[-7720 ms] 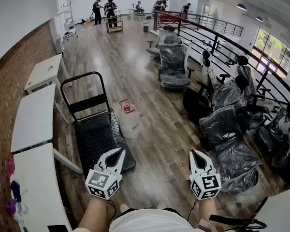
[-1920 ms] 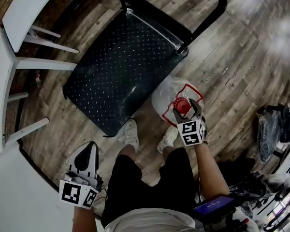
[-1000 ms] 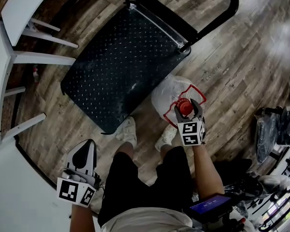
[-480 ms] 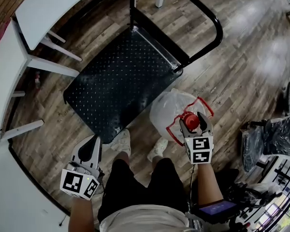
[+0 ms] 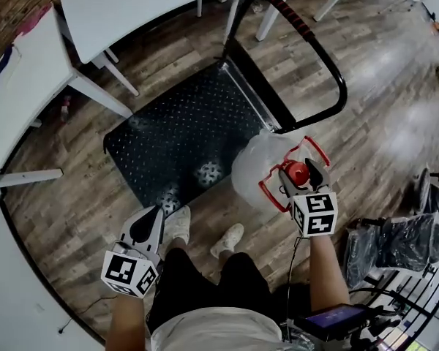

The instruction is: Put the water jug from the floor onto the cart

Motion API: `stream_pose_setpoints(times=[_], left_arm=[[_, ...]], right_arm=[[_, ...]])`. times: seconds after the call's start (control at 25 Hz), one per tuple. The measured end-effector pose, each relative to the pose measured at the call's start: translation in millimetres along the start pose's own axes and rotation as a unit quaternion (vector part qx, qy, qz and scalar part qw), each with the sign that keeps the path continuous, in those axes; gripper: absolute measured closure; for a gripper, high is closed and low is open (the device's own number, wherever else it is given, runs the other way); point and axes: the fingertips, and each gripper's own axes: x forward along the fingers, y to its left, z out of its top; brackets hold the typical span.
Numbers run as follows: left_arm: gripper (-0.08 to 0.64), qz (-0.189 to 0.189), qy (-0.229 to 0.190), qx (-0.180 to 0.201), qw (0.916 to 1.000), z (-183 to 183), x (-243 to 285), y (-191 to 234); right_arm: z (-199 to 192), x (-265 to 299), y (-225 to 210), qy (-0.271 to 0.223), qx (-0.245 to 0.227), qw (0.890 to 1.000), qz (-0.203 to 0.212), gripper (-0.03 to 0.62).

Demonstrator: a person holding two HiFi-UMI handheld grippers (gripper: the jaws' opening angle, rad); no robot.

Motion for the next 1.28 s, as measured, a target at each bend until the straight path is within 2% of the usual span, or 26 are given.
stream_pose_setpoints(times=[0.32,0.56,0.84,1.16,1.28], left_arm=[[0.558,0.053,-0.001,-0.025,0.9983,-12,-35,41],[0.558,0.088,-0.002,-0.035,0.9955,-21,-50,54],[0.558,0.099,0.005,-0.039,0.9943,-23,-59,62],[0.558,0.104,0.010,-0.042,0.9937,-30,-63,69],[0.558,0.103,0.013,-0.046,0.9935,-34,-67,75]], right_arm=[[46,78,8,-0.015,-0.010,1.000,0.005,0.287],[51,134,8,-0.008,0.013,1.000,0.015,0.287],[62,177,25,0.018,0.003,0.999,0.030,0.287],[37,193,34,0.034,-0.001,0.999,0.036,0.287],[32,192,37,0.024,0.000,0.999,0.033,0.287]])
